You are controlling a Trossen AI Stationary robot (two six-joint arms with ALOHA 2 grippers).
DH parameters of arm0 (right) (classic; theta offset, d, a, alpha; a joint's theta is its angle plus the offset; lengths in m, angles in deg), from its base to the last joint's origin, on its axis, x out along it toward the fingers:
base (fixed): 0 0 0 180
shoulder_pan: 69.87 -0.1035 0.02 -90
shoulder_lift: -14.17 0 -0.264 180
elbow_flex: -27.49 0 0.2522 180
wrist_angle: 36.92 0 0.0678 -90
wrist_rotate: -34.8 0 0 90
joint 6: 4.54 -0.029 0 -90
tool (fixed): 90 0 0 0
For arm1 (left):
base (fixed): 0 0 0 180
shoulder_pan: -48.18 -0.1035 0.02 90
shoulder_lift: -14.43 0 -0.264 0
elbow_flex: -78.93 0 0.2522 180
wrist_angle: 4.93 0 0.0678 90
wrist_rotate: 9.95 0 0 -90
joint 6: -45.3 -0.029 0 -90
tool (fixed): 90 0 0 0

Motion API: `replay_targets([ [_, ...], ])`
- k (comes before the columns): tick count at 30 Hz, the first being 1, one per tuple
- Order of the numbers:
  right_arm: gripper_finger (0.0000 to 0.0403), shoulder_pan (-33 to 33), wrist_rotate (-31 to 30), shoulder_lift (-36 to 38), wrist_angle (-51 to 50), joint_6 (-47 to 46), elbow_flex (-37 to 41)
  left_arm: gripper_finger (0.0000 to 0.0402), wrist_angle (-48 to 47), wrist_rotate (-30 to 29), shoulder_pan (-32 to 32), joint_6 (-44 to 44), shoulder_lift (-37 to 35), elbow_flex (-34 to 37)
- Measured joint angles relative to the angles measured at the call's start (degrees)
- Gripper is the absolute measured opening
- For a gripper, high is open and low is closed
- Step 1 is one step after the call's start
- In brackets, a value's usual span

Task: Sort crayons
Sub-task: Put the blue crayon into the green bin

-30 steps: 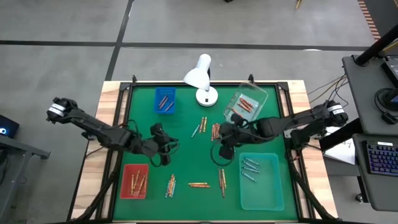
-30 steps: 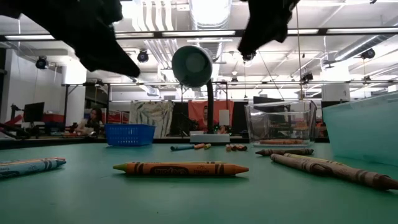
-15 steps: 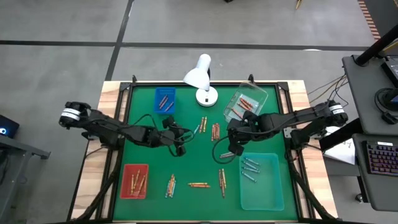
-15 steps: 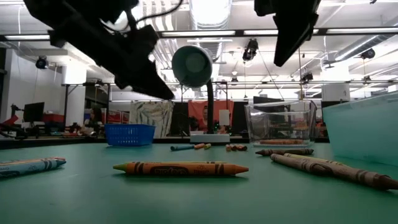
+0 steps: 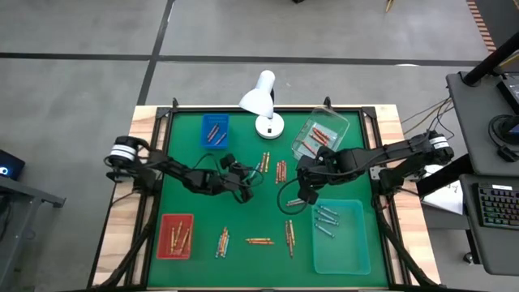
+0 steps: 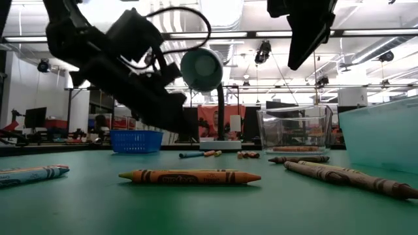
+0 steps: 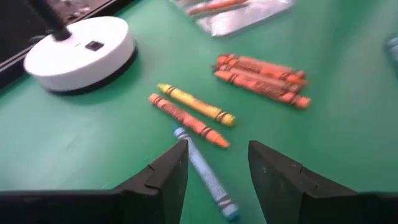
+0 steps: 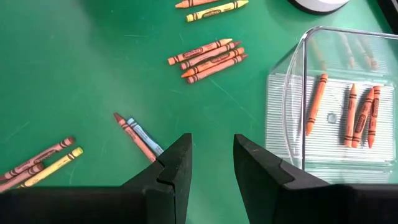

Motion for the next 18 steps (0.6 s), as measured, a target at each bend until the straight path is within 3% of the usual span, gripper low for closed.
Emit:
replay_targets([
  [18, 0.0107, 0.0, 0.0, -0.1, 0.5, -1.6, 0.0, 0.0150, 1.9, -1.2, -1.9, 0.7, 8.0, -2.4],
])
